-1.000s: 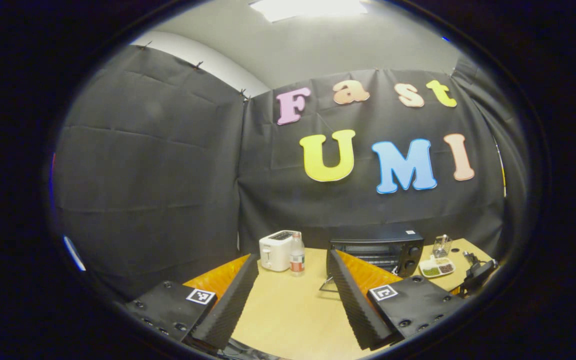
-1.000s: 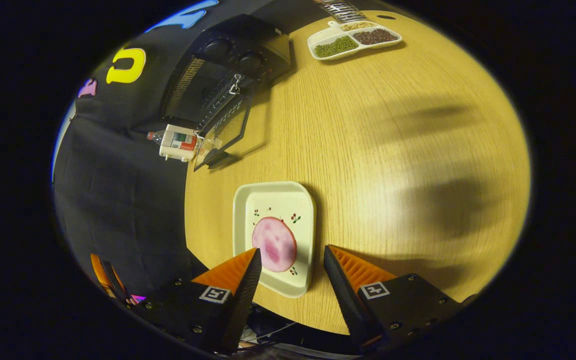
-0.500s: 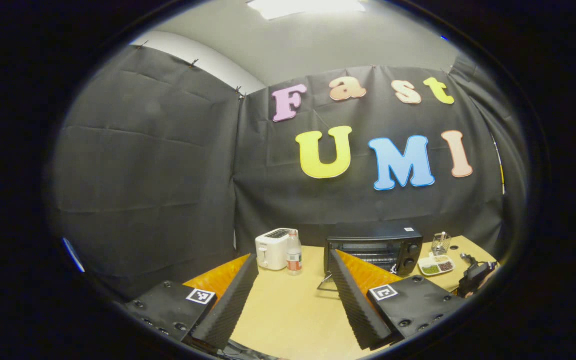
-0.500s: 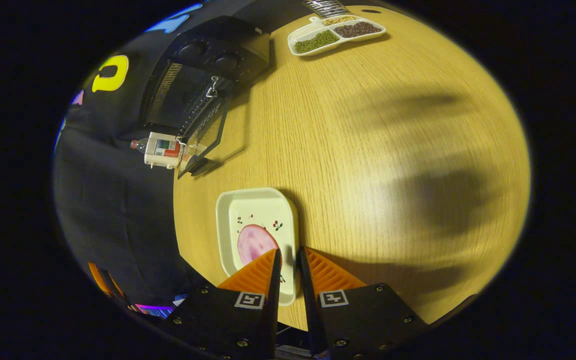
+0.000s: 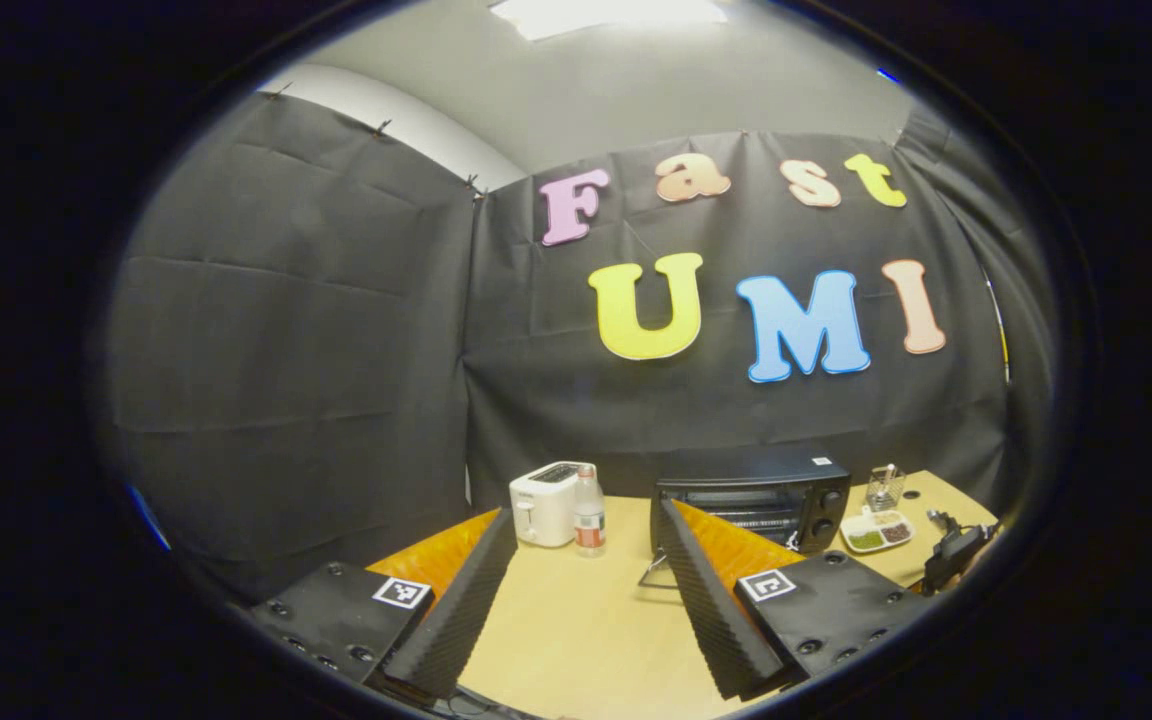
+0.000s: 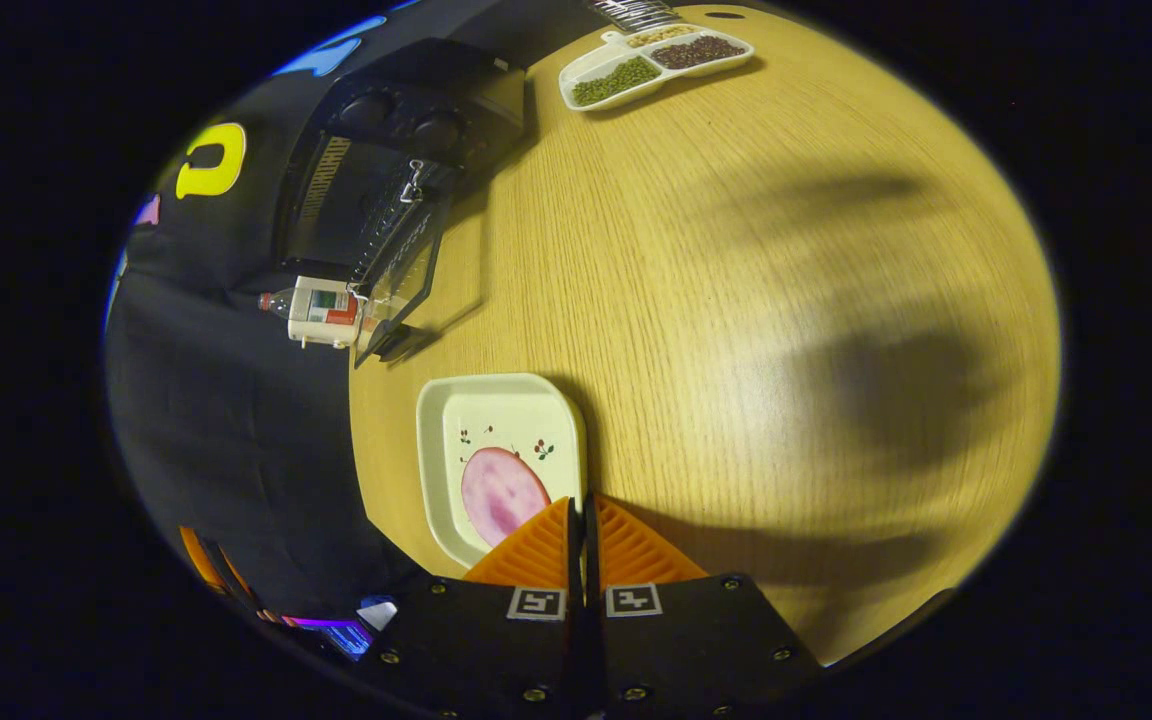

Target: Open the electric oven with the left hand, put the food in, and close the electric oven.

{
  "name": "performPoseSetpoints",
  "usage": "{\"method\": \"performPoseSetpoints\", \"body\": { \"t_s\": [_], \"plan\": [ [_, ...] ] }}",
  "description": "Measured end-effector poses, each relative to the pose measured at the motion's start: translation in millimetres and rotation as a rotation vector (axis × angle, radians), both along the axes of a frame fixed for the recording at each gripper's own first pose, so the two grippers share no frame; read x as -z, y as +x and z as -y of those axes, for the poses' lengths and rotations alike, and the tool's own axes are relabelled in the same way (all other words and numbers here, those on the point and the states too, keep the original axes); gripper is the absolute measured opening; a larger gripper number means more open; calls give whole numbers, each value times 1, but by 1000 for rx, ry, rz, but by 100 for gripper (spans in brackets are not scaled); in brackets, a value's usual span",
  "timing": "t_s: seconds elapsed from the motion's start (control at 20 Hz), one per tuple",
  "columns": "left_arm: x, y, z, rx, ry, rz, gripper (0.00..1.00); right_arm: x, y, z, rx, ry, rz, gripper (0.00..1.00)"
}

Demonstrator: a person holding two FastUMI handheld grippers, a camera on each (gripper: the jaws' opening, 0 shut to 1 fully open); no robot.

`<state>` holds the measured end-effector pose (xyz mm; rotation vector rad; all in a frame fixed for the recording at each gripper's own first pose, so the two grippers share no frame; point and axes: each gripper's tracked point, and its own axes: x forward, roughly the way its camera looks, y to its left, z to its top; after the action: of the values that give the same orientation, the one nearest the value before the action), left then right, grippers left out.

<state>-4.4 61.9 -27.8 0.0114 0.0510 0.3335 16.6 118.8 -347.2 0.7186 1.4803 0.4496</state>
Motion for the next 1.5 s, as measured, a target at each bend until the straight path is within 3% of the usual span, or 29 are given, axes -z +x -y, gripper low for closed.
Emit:
{"method": "performPoseSetpoints", "body": {
  "t_s": [0.45,0.75,1.15,1.5],
  "plan": [
    [7,15,-9,15,-32,13,100,-40,7,-29,94,90,-21,1],
    [8,38,-29,40,-44,26,100,-70,40,-69,276,145,-41,0],
    [9,77,-76,64,-47,55,100,-78,92,-107,477,108,-26,1],
    [25,113,-119,89,-57,48,100,-73,142,-135,720,128,-79,1]
  ]
}}
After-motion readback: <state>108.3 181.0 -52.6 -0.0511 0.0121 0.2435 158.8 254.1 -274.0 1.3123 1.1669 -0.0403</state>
